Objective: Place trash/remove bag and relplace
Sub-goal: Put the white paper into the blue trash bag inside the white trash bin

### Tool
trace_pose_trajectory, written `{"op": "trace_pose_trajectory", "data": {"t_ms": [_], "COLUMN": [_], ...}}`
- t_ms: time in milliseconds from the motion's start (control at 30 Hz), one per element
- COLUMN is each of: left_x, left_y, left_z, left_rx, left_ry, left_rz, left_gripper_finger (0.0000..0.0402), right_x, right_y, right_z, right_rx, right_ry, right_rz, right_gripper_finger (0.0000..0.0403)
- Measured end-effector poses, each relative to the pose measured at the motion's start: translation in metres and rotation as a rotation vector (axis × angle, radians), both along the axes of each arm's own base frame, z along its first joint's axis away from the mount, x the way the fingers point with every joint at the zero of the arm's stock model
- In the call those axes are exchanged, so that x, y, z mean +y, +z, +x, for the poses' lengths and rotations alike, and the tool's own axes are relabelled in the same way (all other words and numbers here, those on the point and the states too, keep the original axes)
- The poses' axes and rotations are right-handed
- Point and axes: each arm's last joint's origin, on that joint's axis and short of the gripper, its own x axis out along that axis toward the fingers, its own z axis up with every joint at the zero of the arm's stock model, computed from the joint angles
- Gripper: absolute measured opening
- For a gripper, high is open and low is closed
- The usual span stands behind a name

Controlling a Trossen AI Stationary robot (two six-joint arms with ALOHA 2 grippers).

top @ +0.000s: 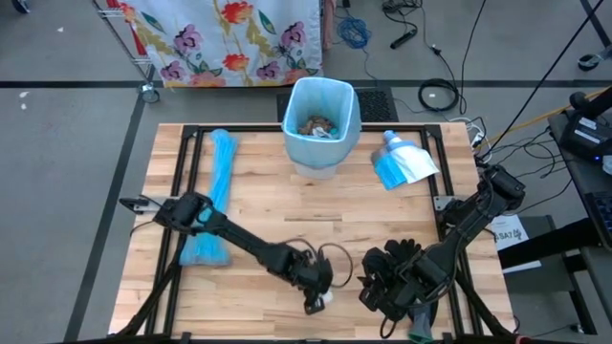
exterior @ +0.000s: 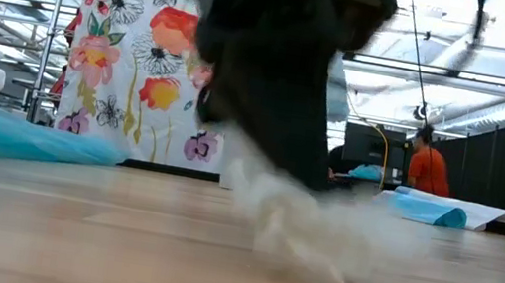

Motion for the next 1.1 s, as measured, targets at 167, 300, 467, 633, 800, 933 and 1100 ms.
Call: {"op": "trace_pose_trajectory", "data": {"t_ms": [167, 300, 467, 633, 800, 933, 1100], "left_x": [0.035, 0.066, 0.111, 0.163, 0.218, 0.261, 0.306], "left_y": [0.054, 0.095, 0.157, 0.207, 0.243, 0.255, 0.261], "left_z": [-0.009, -0.020, -0.042, -0.070, -0.100, -0.117, -0.131], "left_rx": [-0.064, -0.132, -0.284, -0.432, -0.536, -0.586, -0.638], "left_ry": [0.005, 0.040, 0.105, 0.181, 0.291, 0.363, 0.392], "left_rz": [0.100, 0.169, 0.226, 0.289, 0.393, 0.429, 0.436], "left_gripper_finger": [0.0003, 0.0002, 0.0001, 0.0001, 0.0000, 0.0000, 0.0000], "right_x": [-0.002, -0.005, -0.013, -0.028, -0.049, -0.073, -0.109], "right_y": [0.000, 0.000, -0.001, -0.001, 0.001, 0.002, 0.003], "right_z": [0.001, 0.004, 0.011, 0.024, 0.042, 0.059, 0.076], "right_rx": [-0.002, -0.006, -0.003, -0.011, -0.022, -0.020, -0.006], "right_ry": [-0.028, -0.067, -0.100, -0.123, -0.123, -0.115, -0.124], "right_rz": [0.012, 0.021, 0.020, 0.012, -0.006, -0.014, -0.018], "right_gripper_finger": [0.0171, 0.0171, 0.0171, 0.0171, 0.0171, 0.0171, 0.0171]}}
